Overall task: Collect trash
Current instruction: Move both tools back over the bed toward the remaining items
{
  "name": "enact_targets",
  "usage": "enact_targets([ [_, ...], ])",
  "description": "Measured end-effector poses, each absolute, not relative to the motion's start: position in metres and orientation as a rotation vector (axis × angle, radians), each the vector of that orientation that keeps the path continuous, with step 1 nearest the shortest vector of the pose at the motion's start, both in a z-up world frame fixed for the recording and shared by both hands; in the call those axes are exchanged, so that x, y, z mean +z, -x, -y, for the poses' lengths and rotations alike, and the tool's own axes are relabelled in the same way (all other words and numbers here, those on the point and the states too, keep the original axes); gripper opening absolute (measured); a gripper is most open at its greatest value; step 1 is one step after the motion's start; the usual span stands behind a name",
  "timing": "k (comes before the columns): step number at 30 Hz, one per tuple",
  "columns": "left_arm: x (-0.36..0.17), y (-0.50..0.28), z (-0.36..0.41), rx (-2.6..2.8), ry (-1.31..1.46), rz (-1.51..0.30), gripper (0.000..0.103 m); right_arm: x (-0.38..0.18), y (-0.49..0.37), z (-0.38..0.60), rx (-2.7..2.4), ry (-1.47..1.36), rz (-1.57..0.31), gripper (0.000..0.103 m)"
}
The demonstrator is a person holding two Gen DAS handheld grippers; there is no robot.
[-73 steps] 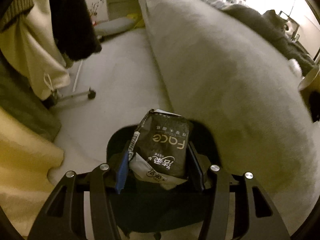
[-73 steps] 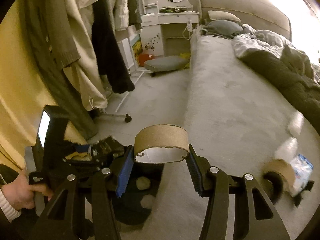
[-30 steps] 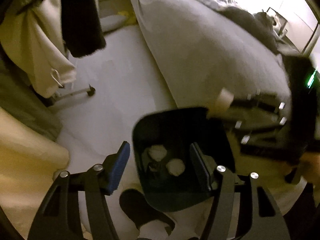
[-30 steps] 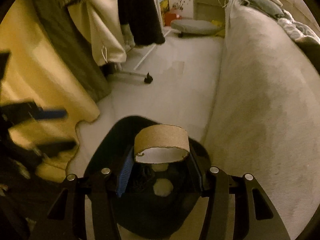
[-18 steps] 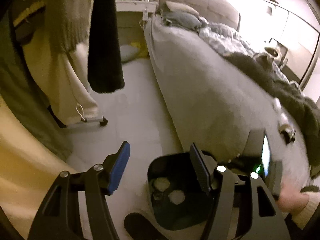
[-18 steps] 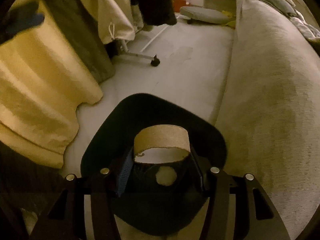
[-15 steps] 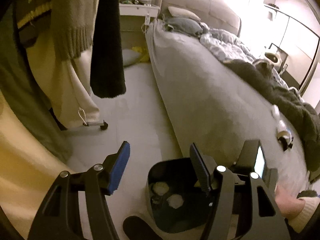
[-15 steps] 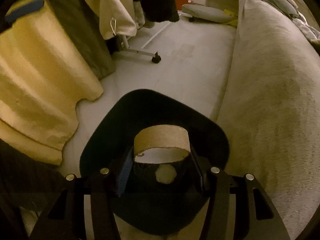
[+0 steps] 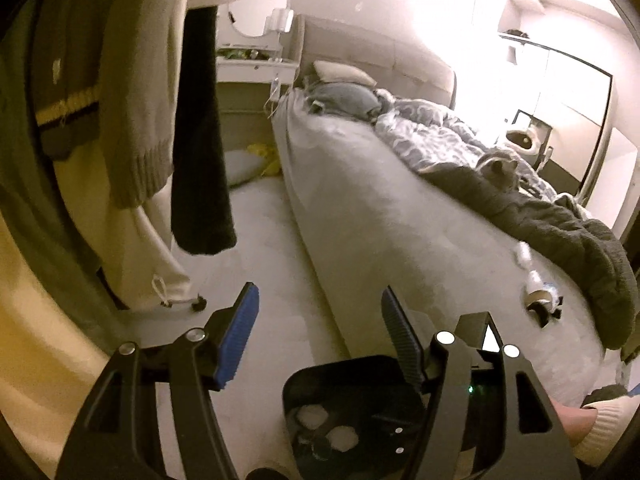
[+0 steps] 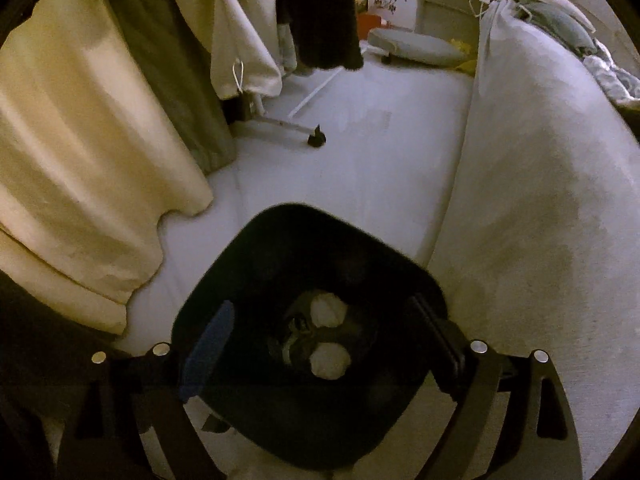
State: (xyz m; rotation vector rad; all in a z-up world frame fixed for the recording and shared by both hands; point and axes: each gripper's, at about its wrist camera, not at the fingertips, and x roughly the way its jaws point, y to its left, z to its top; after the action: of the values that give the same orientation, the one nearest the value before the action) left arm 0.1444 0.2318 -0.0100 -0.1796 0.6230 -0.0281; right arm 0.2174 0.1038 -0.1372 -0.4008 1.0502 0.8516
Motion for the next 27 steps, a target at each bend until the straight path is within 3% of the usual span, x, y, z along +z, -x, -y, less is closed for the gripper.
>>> enact_targets([
  [27, 0.011, -0.19, -0.098, -0.246, 0.182, -0.602, 0.085, -0.045, -0.229, 0.023, 0.723, 0.331, -0.81, 0.089],
])
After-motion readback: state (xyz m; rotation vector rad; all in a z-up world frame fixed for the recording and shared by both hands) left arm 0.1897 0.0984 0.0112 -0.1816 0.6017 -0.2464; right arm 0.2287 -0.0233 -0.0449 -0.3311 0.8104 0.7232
